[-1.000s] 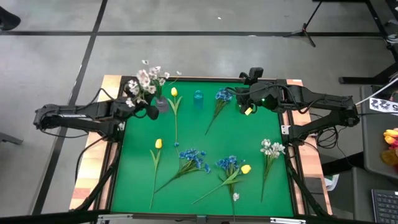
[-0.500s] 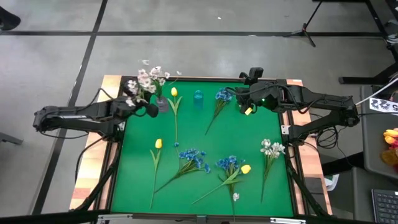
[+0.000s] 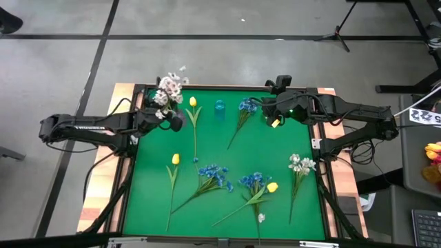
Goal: Sort flowers into vase by color
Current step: Put the top white flowers into the violet vase
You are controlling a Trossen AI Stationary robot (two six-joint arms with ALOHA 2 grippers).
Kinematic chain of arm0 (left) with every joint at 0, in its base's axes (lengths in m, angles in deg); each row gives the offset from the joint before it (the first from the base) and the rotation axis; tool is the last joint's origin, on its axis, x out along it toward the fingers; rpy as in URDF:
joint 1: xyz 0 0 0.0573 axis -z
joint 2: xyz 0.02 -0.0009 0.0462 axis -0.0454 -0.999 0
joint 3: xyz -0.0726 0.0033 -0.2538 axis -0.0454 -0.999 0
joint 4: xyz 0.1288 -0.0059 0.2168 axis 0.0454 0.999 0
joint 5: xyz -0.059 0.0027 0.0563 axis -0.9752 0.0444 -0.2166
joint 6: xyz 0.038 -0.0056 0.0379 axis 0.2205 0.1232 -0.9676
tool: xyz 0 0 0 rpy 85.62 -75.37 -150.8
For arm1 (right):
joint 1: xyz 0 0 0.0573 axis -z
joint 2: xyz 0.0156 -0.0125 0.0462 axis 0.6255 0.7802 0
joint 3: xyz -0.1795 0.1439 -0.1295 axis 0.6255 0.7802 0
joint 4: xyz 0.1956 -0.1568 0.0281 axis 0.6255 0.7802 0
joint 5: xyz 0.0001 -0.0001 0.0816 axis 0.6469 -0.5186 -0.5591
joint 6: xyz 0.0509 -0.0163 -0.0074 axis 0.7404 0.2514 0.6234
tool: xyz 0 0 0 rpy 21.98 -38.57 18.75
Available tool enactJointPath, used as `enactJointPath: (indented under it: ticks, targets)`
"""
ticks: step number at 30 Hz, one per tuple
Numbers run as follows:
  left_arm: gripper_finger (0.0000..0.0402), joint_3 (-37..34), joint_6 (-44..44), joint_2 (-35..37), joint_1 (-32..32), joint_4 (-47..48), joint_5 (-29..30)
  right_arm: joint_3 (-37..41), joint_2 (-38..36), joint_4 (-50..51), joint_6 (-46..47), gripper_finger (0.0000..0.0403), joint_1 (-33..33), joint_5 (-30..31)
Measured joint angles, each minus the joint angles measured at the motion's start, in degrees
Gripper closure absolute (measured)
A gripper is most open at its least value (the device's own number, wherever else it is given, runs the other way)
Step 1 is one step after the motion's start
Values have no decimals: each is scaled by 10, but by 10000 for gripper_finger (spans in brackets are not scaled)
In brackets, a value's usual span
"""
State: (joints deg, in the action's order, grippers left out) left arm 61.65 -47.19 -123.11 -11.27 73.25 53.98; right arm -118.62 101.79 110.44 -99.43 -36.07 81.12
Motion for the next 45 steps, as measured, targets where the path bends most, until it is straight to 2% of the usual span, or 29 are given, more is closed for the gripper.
enactJointPath:
  ticks: [12, 18, 25, 31, 39, 45]
  targets:
    - [401, 0, 38, -43, 0, 31, -67, 0, 0, 7, 0, 247, 0, 0]
    - [399, 0, 39, -46, 0, 45, -69, 0, 0, 8, 1, 247, 0, 0]
    - [399, 0, -31, -47, -12, 55, -42, 0, 0, 11, 13, 247, 0, 0]
    - [399, 0, -117, -47, -27, 12, -42, 0, 0, 12, 15, 247, 0, 0]
    - [400, -8, -73, -47, -53, -8, -91, 0, 0, 23, 28, 247, -1, 0]
    - [400, -73, -21, -46, -54, -63, -104, 0, 0, 47, 45, 247, -1, 0]
